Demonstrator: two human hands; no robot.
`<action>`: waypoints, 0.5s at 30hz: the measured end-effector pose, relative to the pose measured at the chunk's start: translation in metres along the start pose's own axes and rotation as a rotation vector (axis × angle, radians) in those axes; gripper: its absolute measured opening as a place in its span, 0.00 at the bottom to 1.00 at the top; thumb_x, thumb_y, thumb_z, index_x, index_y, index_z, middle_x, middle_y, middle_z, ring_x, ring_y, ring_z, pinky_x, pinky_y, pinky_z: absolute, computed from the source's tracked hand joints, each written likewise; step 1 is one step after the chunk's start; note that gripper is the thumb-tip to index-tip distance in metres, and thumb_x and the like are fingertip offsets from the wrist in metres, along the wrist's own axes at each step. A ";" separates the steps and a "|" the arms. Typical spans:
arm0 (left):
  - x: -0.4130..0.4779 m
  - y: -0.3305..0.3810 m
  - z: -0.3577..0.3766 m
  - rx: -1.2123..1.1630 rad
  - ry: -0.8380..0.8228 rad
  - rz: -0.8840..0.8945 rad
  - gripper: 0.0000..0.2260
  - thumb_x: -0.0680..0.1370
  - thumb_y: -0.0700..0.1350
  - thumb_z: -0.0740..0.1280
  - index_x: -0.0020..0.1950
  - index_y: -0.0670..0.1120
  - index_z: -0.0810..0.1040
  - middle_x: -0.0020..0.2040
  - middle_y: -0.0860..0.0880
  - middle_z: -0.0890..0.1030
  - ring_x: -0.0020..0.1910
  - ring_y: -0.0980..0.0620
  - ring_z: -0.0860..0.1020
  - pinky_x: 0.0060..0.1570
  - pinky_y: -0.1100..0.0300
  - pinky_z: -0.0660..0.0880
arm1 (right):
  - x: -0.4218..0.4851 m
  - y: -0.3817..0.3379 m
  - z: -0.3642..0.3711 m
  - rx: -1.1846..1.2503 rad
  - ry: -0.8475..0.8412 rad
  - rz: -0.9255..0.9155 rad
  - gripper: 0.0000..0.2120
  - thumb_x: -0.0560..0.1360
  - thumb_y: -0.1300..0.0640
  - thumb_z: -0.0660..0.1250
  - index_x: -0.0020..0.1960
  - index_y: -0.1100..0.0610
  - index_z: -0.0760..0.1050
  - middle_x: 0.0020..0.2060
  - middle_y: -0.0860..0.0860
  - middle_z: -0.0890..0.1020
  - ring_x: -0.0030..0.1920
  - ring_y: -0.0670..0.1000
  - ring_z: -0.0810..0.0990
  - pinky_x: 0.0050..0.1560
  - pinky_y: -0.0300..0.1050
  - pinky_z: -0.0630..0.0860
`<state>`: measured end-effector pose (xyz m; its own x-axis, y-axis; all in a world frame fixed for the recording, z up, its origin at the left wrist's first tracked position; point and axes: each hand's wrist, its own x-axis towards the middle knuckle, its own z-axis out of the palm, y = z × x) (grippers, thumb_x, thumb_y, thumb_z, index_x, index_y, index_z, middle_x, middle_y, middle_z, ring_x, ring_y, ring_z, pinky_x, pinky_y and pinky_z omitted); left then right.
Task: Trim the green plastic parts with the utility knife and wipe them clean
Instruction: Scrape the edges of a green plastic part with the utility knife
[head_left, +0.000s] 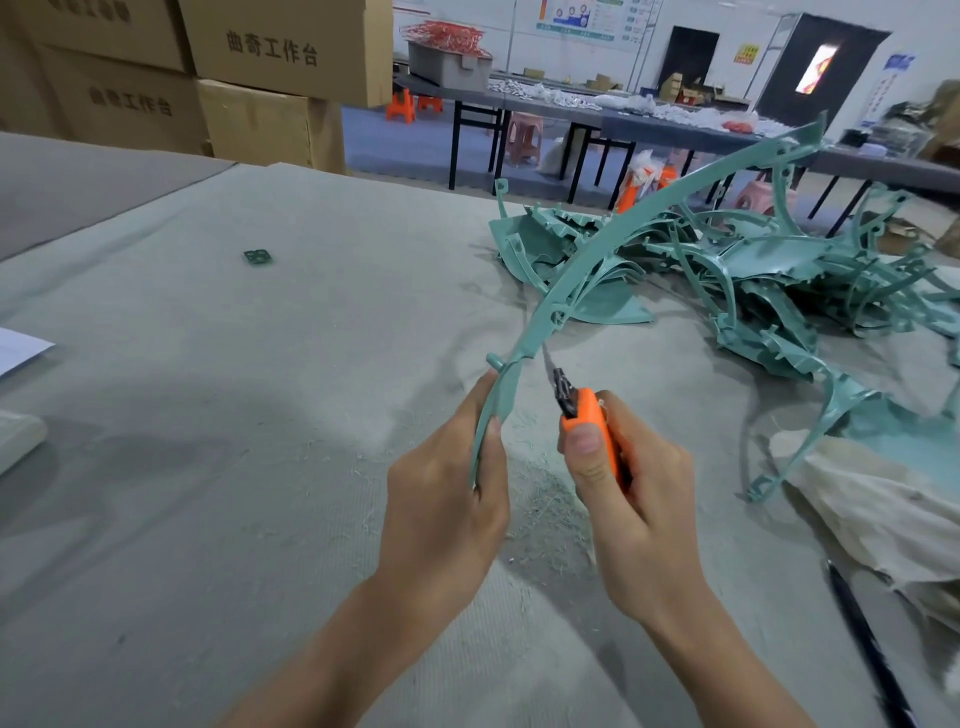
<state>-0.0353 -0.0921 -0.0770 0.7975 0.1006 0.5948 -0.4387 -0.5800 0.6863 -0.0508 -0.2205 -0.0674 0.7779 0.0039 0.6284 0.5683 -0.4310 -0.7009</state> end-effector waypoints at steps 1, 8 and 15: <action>0.000 0.001 -0.001 -0.004 0.002 0.007 0.17 0.80 0.46 0.56 0.65 0.44 0.78 0.36 0.58 0.77 0.40 0.58 0.74 0.41 0.83 0.61 | 0.000 0.000 0.000 -0.008 -0.005 0.001 0.29 0.80 0.33 0.54 0.35 0.58 0.66 0.27 0.55 0.66 0.24 0.48 0.63 0.27 0.36 0.59; -0.001 0.001 0.000 -0.015 -0.007 0.020 0.20 0.79 0.47 0.54 0.65 0.43 0.77 0.35 0.56 0.77 0.39 0.58 0.74 0.41 0.83 0.61 | 0.001 0.000 -0.001 -0.043 -0.022 0.004 0.27 0.79 0.34 0.54 0.34 0.55 0.63 0.27 0.54 0.65 0.25 0.42 0.62 0.29 0.31 0.57; -0.001 -0.002 -0.001 0.008 -0.002 0.033 0.21 0.79 0.47 0.54 0.68 0.44 0.75 0.35 0.53 0.81 0.40 0.56 0.75 0.41 0.72 0.67 | 0.003 0.000 -0.002 -0.091 -0.011 0.038 0.26 0.78 0.32 0.54 0.34 0.52 0.63 0.25 0.49 0.63 0.25 0.44 0.61 0.27 0.33 0.57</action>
<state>-0.0353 -0.0896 -0.0782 0.7832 0.0796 0.6166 -0.4616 -0.5899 0.6625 -0.0492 -0.2229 -0.0652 0.8015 -0.0039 0.5980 0.5122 -0.5115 -0.6899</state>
